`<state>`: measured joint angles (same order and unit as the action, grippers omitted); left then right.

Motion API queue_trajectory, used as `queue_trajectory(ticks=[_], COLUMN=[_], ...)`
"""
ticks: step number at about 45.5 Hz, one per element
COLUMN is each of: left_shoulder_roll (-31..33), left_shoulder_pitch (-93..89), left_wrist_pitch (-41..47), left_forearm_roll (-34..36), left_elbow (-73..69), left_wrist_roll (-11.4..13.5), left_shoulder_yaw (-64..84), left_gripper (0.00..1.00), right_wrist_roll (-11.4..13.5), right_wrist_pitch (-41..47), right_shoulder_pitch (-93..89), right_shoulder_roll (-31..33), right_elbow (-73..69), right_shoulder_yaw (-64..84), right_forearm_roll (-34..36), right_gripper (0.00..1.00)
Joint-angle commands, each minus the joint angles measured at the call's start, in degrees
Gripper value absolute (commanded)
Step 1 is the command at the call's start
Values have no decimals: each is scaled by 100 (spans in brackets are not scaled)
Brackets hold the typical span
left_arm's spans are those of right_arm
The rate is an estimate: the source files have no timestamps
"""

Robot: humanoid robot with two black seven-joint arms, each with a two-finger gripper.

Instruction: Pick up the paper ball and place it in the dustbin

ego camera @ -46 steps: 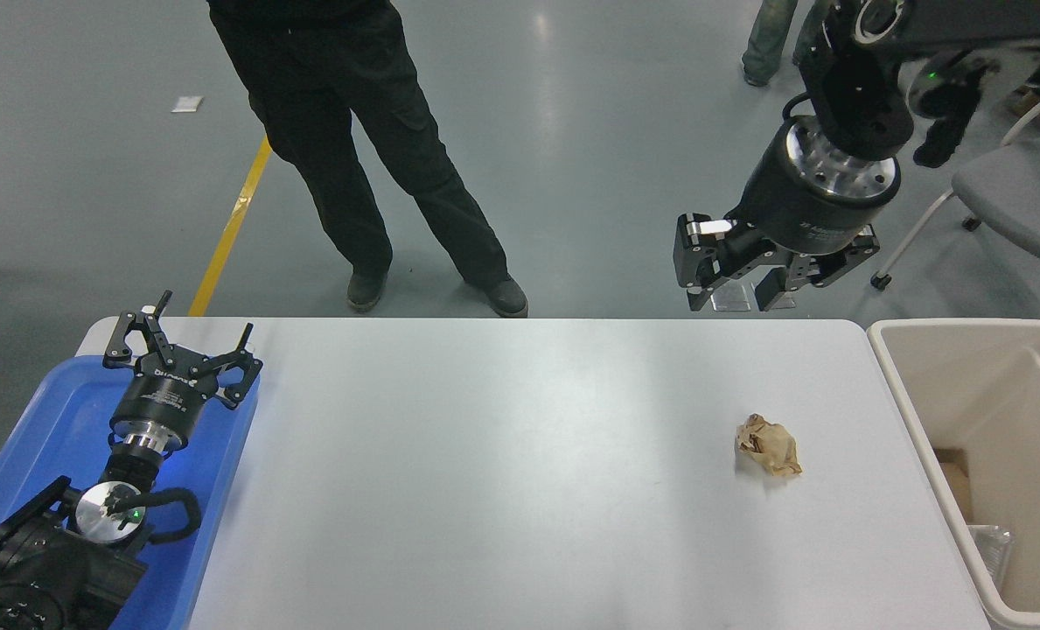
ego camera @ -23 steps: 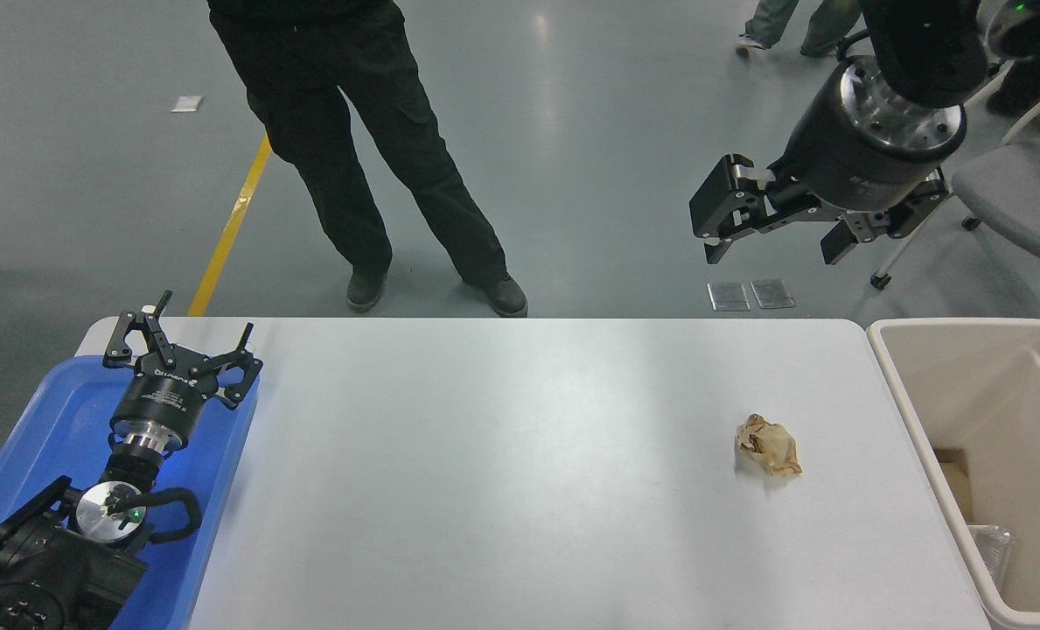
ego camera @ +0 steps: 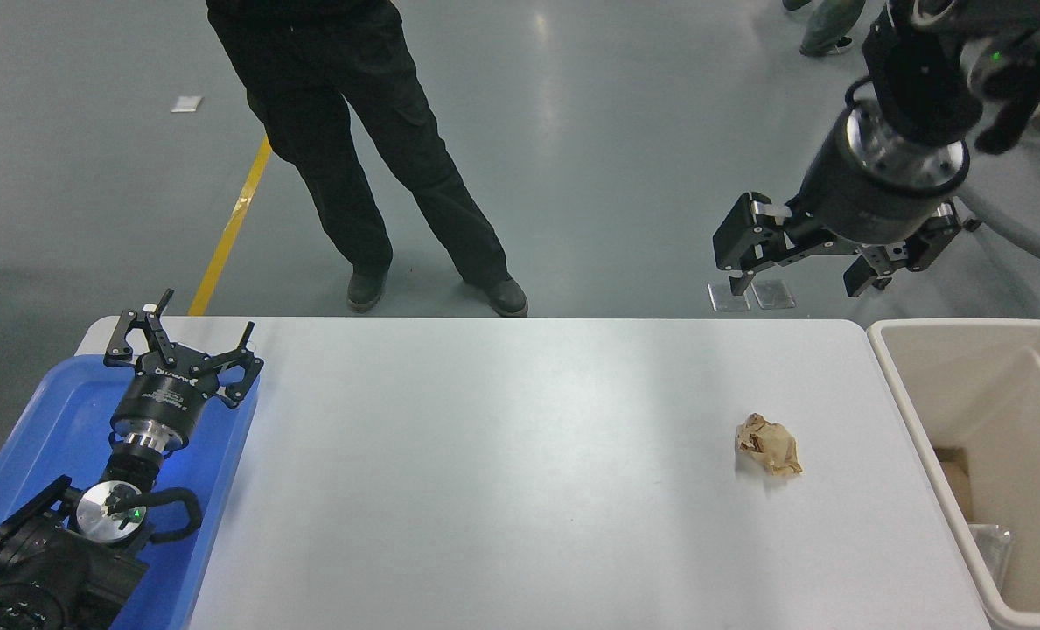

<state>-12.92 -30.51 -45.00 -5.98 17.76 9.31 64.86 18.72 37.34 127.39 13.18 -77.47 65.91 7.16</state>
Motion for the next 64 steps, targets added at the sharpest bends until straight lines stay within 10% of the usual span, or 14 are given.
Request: queue_trajectory(ticks=[1, 10, 26, 64], left_shoulder_roll=[0, 0, 0, 0], left_shoulder_pitch=[1, 1, -8, -8], left_wrist_pitch=[0, 0, 0, 0], left_forearm_roll=[0, 0, 0, 0], left_elbow=[0, 0, 0, 0], left_wrist_roll=[1, 1, 1, 10], left_shoulder_yaw=[0, 9, 9, 9], left_gripper=[99, 99, 99, 99], right_wrist_roll=[-8, -8, 0, 9], right_wrist_pitch=[-1079, -1448, -2802, -2934], right_shoulder_pitch=[-1540, -2867, -4107, -6077], right_shoulder_roll=[-26, -280, -544, -948], right_elbow=[442, 987, 1945, 4451], right_shoulder_yaw=[-113, -254, -403, -1106], right_forearm_roll=[-635, -1454, -1402, -830], right_gripper=[100, 100, 100, 100])
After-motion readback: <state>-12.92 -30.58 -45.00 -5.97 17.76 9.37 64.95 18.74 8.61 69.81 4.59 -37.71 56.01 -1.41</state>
